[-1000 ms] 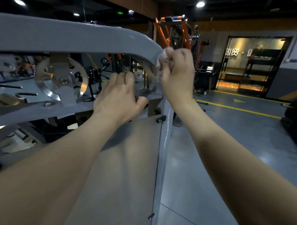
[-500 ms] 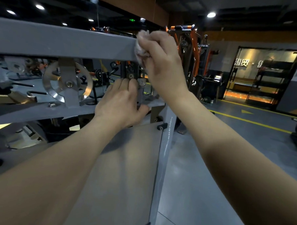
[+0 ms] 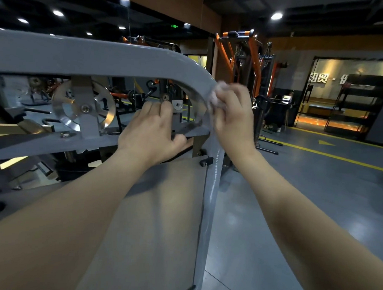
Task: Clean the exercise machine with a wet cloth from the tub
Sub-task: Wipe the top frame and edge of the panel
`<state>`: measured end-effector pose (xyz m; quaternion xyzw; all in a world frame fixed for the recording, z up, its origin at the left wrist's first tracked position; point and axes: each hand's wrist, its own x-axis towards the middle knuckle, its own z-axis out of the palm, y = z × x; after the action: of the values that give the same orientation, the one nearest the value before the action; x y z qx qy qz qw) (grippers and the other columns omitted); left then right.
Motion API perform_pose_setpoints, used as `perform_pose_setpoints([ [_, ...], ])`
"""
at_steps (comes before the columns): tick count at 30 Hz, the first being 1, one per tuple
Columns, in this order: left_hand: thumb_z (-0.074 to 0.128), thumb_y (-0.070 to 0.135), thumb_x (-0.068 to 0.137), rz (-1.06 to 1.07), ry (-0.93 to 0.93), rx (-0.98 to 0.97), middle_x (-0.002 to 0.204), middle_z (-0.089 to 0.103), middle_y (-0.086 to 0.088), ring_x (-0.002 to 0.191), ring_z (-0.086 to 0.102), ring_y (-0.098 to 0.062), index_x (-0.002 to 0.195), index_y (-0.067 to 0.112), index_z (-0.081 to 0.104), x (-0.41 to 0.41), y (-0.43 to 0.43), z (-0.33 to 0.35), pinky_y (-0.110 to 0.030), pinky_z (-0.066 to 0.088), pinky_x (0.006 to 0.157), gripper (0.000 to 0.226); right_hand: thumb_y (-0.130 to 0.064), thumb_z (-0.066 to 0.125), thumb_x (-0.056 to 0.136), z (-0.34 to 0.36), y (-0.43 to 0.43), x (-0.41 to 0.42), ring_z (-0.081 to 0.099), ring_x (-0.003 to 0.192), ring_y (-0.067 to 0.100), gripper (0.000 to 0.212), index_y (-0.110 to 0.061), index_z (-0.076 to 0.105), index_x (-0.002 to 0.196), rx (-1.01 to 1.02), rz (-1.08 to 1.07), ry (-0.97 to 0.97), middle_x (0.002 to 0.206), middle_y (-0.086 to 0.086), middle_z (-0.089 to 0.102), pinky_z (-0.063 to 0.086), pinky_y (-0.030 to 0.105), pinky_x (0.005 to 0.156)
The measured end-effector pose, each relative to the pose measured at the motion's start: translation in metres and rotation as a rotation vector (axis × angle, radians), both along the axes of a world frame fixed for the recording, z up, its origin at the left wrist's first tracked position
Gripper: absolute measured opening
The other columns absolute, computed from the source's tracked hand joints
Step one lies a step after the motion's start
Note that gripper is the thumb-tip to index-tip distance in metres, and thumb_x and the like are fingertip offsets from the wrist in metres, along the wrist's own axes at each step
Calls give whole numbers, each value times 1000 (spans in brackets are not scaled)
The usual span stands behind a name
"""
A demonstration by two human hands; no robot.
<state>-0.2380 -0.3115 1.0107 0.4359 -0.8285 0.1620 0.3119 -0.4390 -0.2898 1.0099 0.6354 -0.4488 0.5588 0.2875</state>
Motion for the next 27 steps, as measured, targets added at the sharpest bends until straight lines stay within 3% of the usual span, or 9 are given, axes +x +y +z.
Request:
perform_pose_setpoints([
  [4, 49, 46, 85, -17, -6, -8, 117, 56, -17, 111, 47, -32, 121, 5, 46, 0, -1, 0, -43, 43, 88, 55, 3, 52, 94, -45, 8, -6, 51, 94, 15, 10, -4, 59, 95, 107, -94, -167, 109, 0, 44, 49, 23, 82],
  [8, 50, 46, 85, -30, -5, -34, 116, 56, -19, 110, 47, -34, 119, 3, 46, 1, -4, -1, -46, 43, 88, 55, 0, 56, 96, -13, 7, 7, 53, 94, 15, 8, -5, 61, 95, 167, -103, -225, 109, 1, 46, 40, 4, 82],
  [10, 43, 49, 82, -36, -5, -30, 116, 56, -19, 110, 47, -35, 119, 3, 46, 2, -5, -1, -47, 44, 89, 59, 0, 57, 96, -3, 8, 10, 51, 90, 9, 8, -6, 61, 94, 171, -111, -231, 108, 0, 45, 39, 2, 80],
  [14, 40, 48, 79, -62, 1, -57, 113, 56, -18, 107, 47, -34, 117, 2, 49, 4, -5, 0, -46, 45, 90, 60, 5, 50, 98, -35, 26, 14, 55, 80, -9, 40, -24, 44, 71, 283, -189, -248, 95, -1, 47, 44, 6, 65],
  [17, 45, 45, 82, -83, 29, -74, 116, 54, -19, 110, 46, -34, 116, 0, 53, 6, -4, 1, -47, 46, 93, 57, -12, 51, 100, -48, 38, 6, 54, 83, 1, 25, -16, 60, 77, 512, -239, -301, 93, 3, 55, 49, 21, 69],
  [19, 54, 37, 84, -133, 81, -67, 117, 54, -21, 112, 46, -36, 112, -2, 56, 9, -3, 3, -48, 45, 94, 48, -25, 60, 100, -43, 52, 5, 57, 80, 8, 17, -20, 65, 85, 516, -233, -429, 93, 3, 59, 43, 24, 68],
  [22, 51, 29, 83, -268, 146, -124, 102, 53, -20, 101, 47, -38, 92, 2, 54, 19, -2, 0, -50, 47, 87, 28, -28, 68, 96, -48, 87, 16, 63, 75, 0, 11, -23, 68, 86, 528, -132, -616, 86, -5, 69, 43, 14, 64],
  [24, 48, 24, 81, -388, 197, -157, 95, 50, -16, 94, 47, -34, 84, 6, 50, 27, 7, -14, -43, 44, 81, 18, -23, 71, 94, -60, 114, 27, 59, 63, -7, 13, -24, 67, 83, 593, -76, -668, 72, -12, 68, 43, 10, 60],
  [27, 53, 15, 80, -571, 317, -1, 90, 48, -7, 89, 46, -24, 84, 8, 49, 38, 42, -51, -31, 35, 74, 9, -18, 75, 93, -81, 146, 36, 66, 70, 9, 12, -20, 68, 83, 694, 13, -778, 74, -3, 71, 58, 35, 76],
])
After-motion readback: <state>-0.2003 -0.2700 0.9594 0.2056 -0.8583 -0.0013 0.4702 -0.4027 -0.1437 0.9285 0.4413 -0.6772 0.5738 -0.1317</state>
